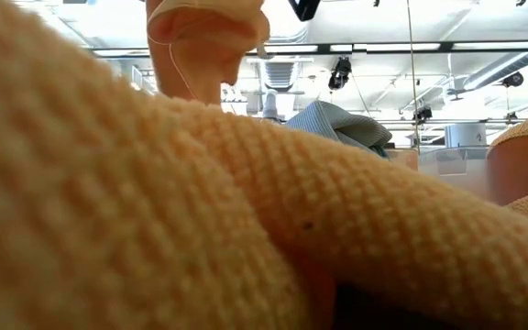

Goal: Sort microfiber towel by color & place in baskets
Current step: Put the orange towel into the transparent bin

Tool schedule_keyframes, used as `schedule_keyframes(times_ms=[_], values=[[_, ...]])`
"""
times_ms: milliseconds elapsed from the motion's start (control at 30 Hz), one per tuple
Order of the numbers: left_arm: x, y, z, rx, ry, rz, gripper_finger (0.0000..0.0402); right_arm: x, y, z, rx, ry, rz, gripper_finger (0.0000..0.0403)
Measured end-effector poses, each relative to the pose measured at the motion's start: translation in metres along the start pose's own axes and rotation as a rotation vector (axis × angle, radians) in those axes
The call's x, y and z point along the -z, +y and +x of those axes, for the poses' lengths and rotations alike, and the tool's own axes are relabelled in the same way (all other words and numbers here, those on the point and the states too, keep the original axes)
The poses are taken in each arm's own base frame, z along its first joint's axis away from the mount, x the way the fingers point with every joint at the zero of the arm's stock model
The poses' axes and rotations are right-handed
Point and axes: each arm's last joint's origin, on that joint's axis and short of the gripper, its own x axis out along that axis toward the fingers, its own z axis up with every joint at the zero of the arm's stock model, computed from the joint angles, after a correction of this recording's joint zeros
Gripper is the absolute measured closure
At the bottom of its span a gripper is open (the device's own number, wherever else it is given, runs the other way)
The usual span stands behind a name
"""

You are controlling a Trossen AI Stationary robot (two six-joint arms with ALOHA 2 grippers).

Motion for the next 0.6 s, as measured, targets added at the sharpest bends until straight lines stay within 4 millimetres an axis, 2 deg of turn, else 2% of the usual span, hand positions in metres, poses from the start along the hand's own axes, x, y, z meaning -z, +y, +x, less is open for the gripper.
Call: schedule_keyframes(times_ms=[367,600], values=[[0.0,0.0,0.0,0.0,0.0,0.0,0.04,-0.002,0.0,0.001,-0.018,-0.024,-0.009,0.0321],[0.0,0.0,0.0,0.0,0.0,0.0,0.04,0.008,-0.01,0.025,-0.013,0.003,0.008,0.0321]])
